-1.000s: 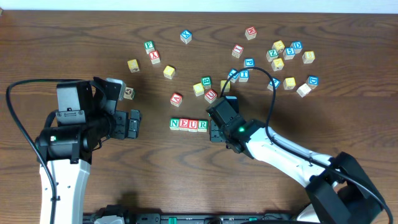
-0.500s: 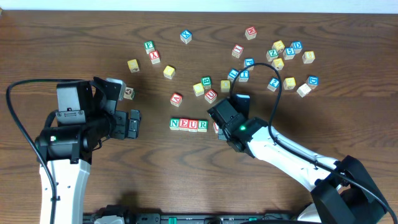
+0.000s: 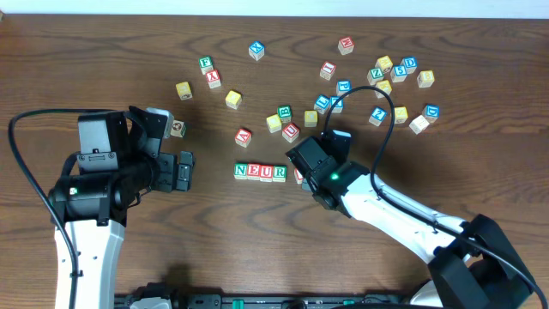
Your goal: Spell out NEURIPS
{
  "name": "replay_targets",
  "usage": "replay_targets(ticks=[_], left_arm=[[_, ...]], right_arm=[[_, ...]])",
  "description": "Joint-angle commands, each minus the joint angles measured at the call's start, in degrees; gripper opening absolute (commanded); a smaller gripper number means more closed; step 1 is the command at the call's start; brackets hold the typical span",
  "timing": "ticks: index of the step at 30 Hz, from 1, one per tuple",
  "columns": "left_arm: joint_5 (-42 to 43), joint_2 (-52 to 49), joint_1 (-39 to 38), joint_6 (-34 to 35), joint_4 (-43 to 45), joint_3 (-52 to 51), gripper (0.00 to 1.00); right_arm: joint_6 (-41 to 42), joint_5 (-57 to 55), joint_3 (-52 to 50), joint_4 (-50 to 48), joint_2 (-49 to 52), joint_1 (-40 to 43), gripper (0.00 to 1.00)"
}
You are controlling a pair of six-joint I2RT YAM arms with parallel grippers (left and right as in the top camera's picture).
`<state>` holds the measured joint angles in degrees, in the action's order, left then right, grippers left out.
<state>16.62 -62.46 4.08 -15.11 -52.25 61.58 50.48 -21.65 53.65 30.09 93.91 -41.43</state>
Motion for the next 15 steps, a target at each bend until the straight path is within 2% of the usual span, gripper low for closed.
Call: replay_targets(ticks=[1, 4, 15], left_arm=[[0.7, 0.35, 0.24, -0.72, -0.04, 1.18, 0.98], [0.72, 0.35, 0.24, -0.72, -0.04, 1.18, 0.98], [0.72, 0.35, 0.26, -0.72, -0.04, 1.18, 0.98]], right_arm=[[1.79, 0.96, 0.87, -1.05, 3.58, -0.31, 0.06], [1.73, 2.25, 0.87, -3.13, 6.45, -0.28, 0.08], [-0.44, 4.39, 0.9, -5.33, 6.38, -0.24, 0.07]])
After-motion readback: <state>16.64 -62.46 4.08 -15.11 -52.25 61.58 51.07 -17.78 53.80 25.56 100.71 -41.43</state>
